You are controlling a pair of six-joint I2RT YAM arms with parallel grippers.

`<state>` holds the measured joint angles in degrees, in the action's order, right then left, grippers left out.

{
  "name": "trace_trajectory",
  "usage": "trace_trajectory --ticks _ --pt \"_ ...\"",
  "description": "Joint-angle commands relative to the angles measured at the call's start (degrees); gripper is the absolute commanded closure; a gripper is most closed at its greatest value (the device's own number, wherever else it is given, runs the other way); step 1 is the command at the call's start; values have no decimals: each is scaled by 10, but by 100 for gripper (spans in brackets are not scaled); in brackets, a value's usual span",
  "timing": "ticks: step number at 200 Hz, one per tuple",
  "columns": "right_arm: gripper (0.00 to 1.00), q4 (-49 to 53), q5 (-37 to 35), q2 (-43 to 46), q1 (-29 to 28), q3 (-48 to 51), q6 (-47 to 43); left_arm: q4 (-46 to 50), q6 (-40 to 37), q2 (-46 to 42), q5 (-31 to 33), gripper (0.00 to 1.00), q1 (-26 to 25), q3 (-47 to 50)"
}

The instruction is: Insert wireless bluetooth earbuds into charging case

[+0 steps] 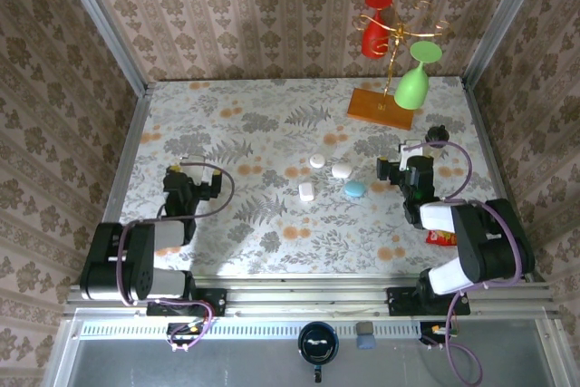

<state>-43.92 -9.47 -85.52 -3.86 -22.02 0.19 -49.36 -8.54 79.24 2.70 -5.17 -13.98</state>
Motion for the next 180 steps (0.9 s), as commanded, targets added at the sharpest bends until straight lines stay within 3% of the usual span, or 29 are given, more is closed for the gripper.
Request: trace_trajectory --ticks 1,41,52,72,180 --pt "0 -73 45 -25 17 -5 6 -79 13 32 12 0 4 -28" --pt "0 -52 68 -22 27 -13 11 -116 17 111 42 0 5 -52" --pt "0 -48 73 -22 30 -14 13 -57 34 94 35 0 11 -65" --pt "0 -46 77 -23 32 -15 15 -34 44 97 14 0 26 -81" --pt "0 -45 81 -22 34 -15 16 -44 38 101 11 0 26 -80"
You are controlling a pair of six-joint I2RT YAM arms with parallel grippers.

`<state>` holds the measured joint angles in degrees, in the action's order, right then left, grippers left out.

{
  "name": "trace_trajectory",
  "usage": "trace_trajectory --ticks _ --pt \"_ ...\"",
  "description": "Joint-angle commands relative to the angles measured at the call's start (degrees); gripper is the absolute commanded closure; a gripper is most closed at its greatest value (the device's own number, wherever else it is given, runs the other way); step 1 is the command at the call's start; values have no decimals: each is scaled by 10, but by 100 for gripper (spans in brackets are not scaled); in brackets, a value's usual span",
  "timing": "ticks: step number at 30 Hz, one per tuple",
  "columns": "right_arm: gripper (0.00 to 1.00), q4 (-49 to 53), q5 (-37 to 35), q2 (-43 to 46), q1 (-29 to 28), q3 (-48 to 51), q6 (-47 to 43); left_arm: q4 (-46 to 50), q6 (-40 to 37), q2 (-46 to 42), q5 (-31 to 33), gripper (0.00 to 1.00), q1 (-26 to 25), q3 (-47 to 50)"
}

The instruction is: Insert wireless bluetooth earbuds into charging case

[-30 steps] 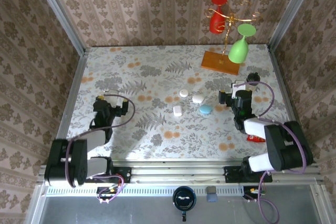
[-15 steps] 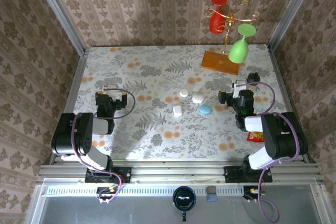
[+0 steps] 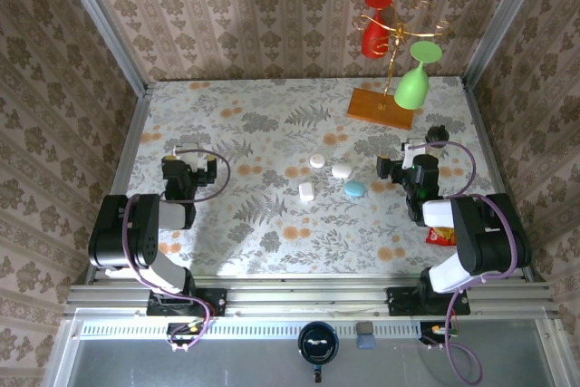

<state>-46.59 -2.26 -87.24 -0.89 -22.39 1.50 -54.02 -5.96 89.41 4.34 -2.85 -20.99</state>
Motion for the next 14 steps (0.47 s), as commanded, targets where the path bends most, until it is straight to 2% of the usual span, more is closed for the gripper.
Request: trace_trajectory --ticks 1,14 --pt "0 -18 9 -5 4 -12 3 3 12 -2 -6 0 3 -10" --pt "0 -20 8 -4 4 -12 2 2 12 -2 -6 0 3 -9"
